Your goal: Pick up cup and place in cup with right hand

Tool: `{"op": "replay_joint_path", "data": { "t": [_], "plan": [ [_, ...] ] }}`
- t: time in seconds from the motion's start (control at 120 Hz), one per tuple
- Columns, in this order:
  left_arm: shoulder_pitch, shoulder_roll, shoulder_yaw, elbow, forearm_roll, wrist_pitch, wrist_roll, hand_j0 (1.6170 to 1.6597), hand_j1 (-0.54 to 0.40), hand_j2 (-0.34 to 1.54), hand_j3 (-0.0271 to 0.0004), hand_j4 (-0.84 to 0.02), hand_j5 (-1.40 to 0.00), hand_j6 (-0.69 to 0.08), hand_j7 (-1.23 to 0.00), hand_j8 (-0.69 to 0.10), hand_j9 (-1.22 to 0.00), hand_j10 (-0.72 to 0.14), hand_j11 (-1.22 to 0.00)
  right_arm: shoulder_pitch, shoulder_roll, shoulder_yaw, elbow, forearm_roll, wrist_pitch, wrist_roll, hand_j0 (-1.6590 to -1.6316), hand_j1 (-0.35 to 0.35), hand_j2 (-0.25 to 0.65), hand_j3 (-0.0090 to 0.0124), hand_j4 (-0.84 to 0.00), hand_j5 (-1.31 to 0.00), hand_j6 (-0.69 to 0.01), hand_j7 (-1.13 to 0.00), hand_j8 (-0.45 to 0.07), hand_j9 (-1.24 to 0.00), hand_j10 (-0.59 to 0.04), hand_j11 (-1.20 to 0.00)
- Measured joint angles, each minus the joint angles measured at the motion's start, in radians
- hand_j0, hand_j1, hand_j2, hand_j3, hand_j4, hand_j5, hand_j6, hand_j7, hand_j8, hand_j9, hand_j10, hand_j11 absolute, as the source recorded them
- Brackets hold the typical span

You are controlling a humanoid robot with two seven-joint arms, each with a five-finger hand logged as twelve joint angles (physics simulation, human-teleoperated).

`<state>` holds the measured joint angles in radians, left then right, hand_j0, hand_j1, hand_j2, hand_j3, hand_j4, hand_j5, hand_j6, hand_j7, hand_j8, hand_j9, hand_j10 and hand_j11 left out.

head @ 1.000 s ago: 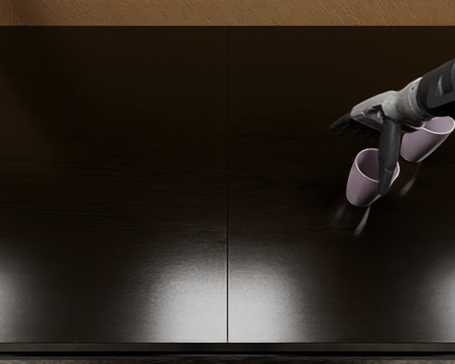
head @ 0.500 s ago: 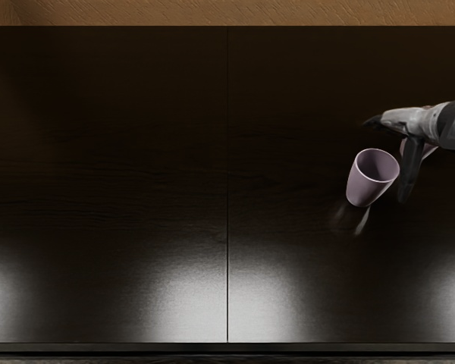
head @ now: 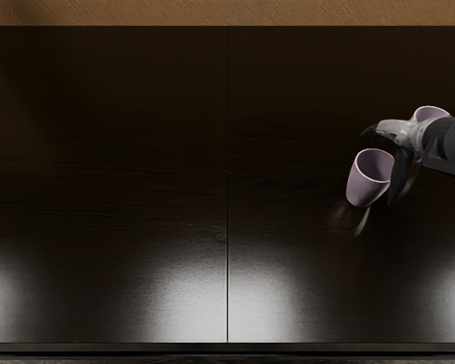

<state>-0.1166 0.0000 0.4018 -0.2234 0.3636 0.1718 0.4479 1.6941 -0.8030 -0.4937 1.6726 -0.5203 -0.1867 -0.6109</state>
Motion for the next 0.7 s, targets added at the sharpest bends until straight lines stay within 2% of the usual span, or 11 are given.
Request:
{"op": "replay_joint_path", "data": {
  "t": [0.433,0.7],
  "plan": [
    [0.0,0.0,0.0,0.0,0.0,0.0,0.0,1.6581,0.349,0.0,0.0,0.0,0.0,0.0,0.0,0.0,0.0,0.0,0.0,-0.046,0.082,0.0,-0.089,-0.013,-0.036,0.0,-1.6581,-0.207,-0.022,0.0,-0.121,-0.15,-0.123,-0.15,-0.122,-0.15,-0.121,-0.15],
    [0.0,0.0,0.001,0.001,0.0,0.0,0.0,1.6581,0.349,0.0,0.0,0.0,0.0,-0.001,0.0,0.0,0.0,0.0,0.0,-0.058,0.089,0.0,-0.105,-0.017,-0.039,0.0,-1.6581,-0.167,-0.029,0.0,-0.155,-0.2,-0.156,-0.2,-0.155,-0.2,-0.154,-0.2]
  ]
}}
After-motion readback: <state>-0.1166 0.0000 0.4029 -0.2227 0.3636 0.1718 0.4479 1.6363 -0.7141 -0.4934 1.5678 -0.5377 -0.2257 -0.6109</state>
